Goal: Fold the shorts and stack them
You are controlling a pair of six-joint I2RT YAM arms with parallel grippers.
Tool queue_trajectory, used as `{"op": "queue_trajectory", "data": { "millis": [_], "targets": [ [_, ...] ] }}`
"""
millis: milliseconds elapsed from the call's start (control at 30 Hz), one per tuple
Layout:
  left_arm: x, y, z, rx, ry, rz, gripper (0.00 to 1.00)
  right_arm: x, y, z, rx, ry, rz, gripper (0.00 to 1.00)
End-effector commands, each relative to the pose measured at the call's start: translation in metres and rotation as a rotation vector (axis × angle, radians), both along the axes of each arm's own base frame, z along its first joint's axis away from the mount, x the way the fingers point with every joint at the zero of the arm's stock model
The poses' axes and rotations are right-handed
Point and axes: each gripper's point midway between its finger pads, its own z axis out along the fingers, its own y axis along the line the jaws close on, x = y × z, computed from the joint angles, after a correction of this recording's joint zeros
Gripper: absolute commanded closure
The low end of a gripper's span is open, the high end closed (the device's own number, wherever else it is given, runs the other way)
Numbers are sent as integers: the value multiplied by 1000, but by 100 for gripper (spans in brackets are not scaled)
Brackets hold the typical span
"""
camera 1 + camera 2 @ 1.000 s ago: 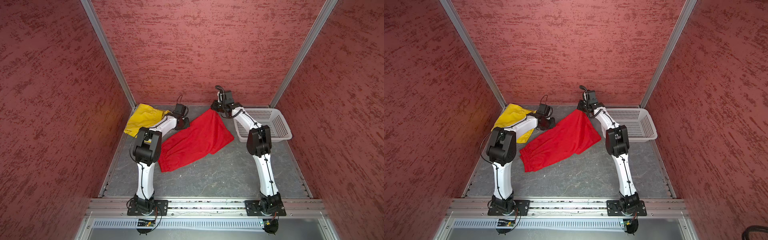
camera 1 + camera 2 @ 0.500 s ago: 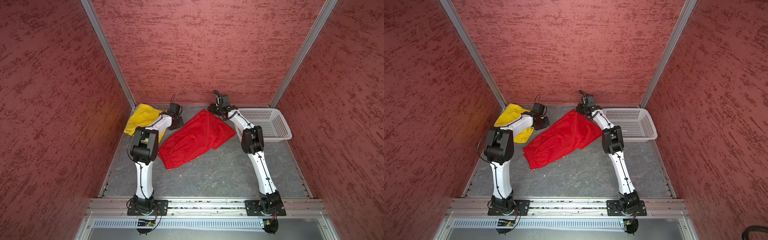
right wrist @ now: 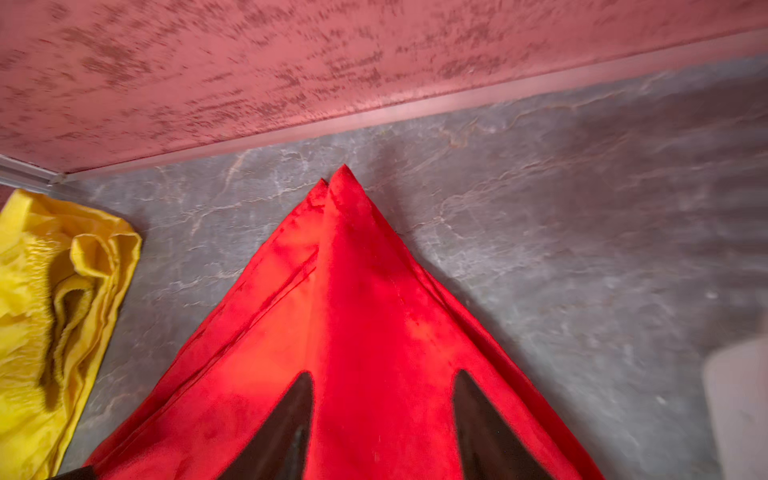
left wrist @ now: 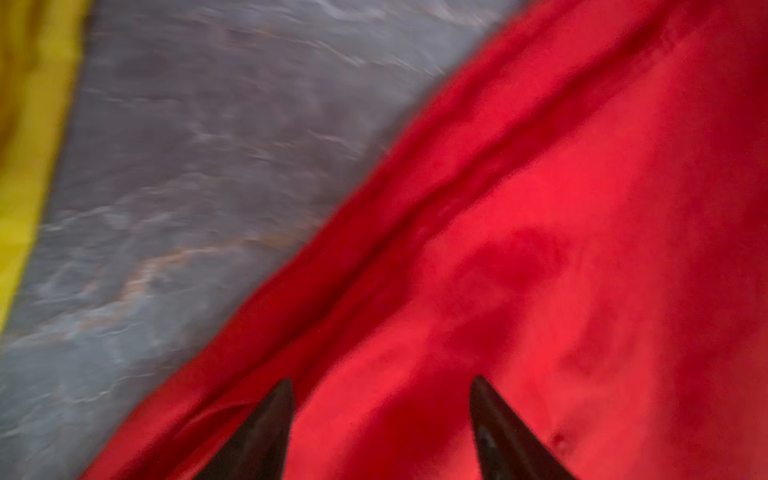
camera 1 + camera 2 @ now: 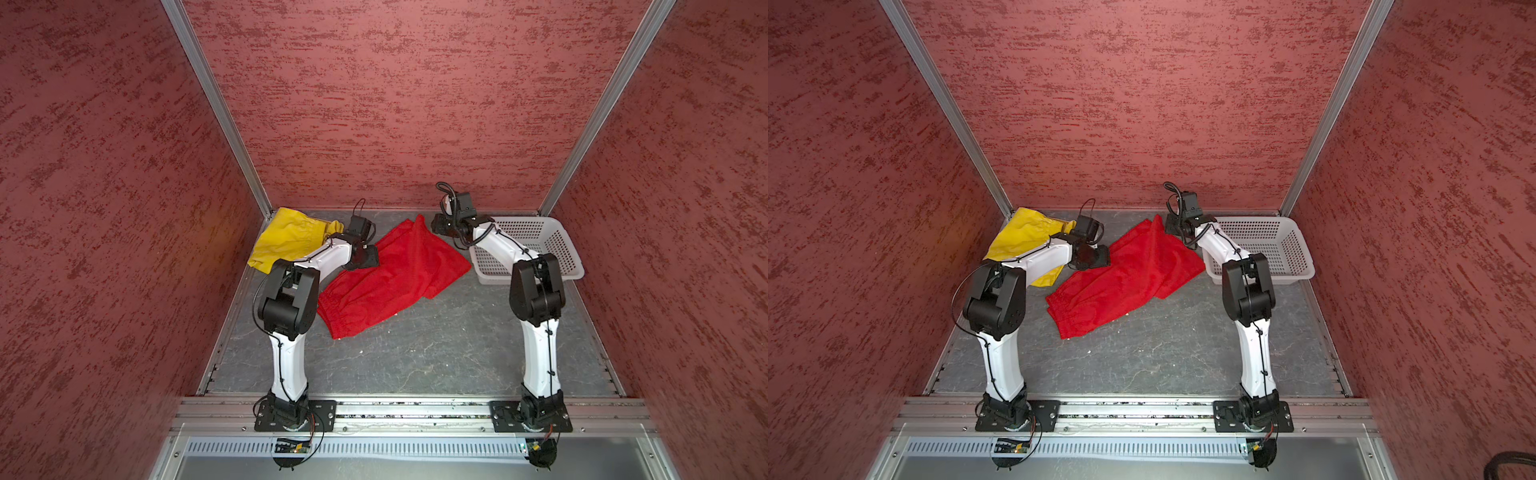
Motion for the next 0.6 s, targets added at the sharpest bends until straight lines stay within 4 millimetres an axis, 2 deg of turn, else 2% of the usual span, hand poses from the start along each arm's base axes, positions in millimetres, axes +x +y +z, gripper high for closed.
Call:
{"op": "queue_trajectory", "data": {
  "millis": [0, 133, 267, 500, 567],
  "targets": [
    [1, -1, 5, -30, -20, -47, 36, -20, -9, -22, -34, 40, -14, 54],
    [3, 8, 3, 6, -33, -41, 33, -48, -17, -40, -39, 98, -15, 60],
    [9, 9, 1, 37, -34, -59, 32, -64, -21, -56, -52, 141, -16, 60],
    [20, -5, 0, 15, -50, -112, 31, -70, -18, -73, -41, 185, -1, 60],
    [23, -9, -2, 16, -51, -131, 33, -69, -17, -76, -38, 193, 1, 60]
  ]
}}
